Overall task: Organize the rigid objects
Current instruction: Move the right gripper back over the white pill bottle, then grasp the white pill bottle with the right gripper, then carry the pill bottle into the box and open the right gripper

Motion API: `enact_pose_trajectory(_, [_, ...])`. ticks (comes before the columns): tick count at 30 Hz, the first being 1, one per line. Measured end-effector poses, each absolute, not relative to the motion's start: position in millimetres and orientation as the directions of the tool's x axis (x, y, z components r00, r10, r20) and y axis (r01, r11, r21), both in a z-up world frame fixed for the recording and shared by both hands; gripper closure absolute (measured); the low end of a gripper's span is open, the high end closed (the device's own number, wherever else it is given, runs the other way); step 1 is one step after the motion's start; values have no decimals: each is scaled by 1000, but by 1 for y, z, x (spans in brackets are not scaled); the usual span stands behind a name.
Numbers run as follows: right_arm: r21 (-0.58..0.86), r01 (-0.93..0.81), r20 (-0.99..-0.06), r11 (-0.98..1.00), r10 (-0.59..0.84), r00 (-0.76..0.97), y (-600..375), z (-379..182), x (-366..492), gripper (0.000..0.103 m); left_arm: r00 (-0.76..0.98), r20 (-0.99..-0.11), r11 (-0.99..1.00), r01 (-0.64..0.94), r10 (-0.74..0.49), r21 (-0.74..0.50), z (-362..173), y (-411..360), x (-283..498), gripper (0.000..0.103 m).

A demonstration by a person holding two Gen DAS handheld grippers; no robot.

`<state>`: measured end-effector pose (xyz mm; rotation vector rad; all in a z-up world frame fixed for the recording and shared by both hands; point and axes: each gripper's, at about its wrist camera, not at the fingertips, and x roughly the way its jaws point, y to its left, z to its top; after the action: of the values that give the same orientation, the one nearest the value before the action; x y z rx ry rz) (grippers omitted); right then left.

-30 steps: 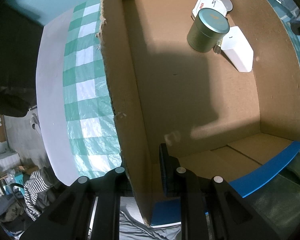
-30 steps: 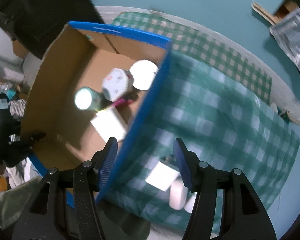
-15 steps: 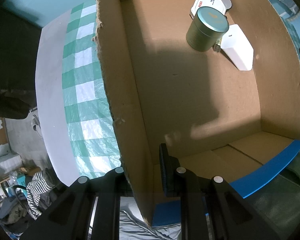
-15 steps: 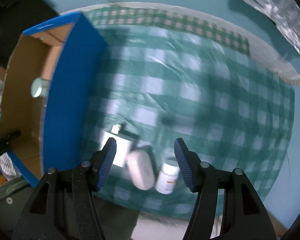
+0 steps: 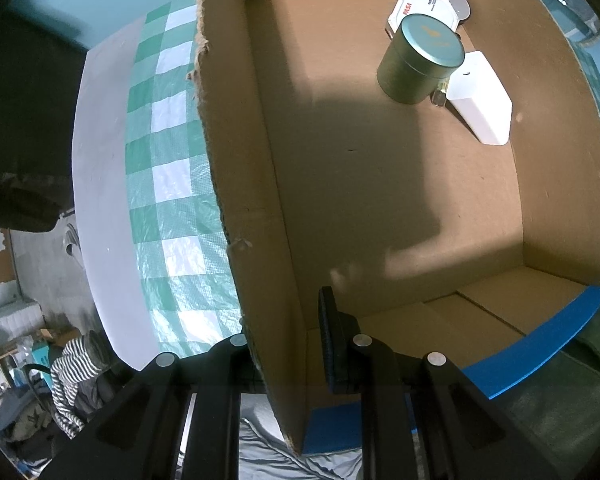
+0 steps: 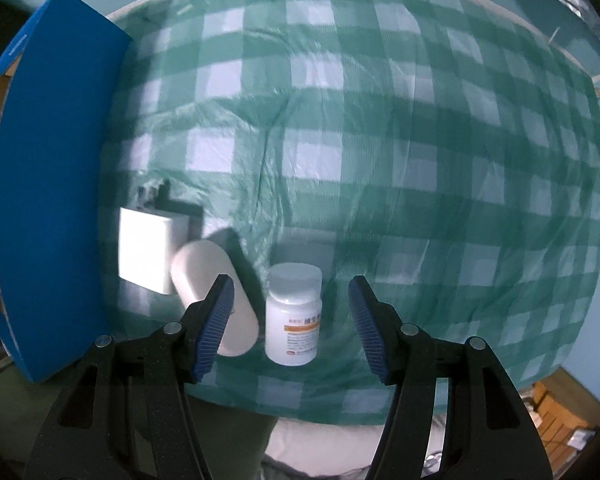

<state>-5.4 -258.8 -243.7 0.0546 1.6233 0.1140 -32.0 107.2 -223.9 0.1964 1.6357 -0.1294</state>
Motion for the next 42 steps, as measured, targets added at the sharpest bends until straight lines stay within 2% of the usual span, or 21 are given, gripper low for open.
enact_pose_trajectory(5, [101, -22, -993, 995, 100, -56, -261, -256, -13, 43, -71, -996, 978, 203, 51, 36, -225, 107, -33, 86])
enact_pose_trajectory(12, [88, 1, -994, 996, 87, -59, -263, -265, -18, 51, -73, -996, 978, 203, 52, 37, -225, 107, -33, 85])
enact_pose_trajectory(16, [81, -9, -995, 997, 80, -55, -273, -273, -24, 52, -75, -996, 978, 204, 50, 34, -225, 107, -33, 84])
enact_pose_trajectory(19, [40, -23, -998, 999, 39, -55, -270, -278, -28, 59, -75, -996, 977, 211, 50, 33, -226, 105, -34, 81])
enact_pose_trajectory(21, [8, -42, -999, 999, 6, -51, -268, -281, -29, 69, -73, -996, 977, 212, 50, 33, -226, 105, -35, 81])
enact_pose_trajectory(22, [-3, -52, -999, 999, -5, -44, -268, -282, -29, 70, -71, -996, 977, 212, 51, 35, -225, 106, -35, 81])
enact_pose_trajectory(34, [70, -56, -998, 996, 70, -1, -278, -266, -7, 71, -50, -998, 979, 201, 39, 28, -221, 111, -37, 81])
enact_pose_trajectory(42, [103, -109, -993, 989, 107, 40, -268, -241, 21, 71, -41, -999, 980, 198, 35, 26, -220, 117, -37, 86])
